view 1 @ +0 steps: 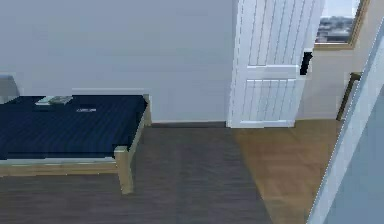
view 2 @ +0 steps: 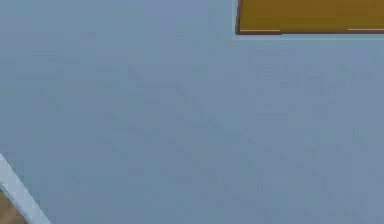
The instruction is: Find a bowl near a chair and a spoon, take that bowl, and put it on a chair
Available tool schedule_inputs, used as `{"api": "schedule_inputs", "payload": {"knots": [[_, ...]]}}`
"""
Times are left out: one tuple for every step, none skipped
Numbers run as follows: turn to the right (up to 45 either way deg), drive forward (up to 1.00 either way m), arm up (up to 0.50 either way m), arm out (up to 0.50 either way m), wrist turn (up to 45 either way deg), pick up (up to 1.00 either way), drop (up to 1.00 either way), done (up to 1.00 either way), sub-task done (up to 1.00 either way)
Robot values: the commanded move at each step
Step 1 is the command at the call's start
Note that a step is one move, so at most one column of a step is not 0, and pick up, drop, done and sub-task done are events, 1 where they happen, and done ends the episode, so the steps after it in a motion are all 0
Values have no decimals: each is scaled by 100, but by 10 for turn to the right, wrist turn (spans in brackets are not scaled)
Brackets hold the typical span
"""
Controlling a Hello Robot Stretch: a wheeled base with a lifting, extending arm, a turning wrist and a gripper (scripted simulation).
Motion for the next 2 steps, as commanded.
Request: {"api": "schedule_inputs", "payload": {"knots": [[0,100,0,0,0,0,0,0,0],[270,0,0,0,0,0,0,0,0]]}}
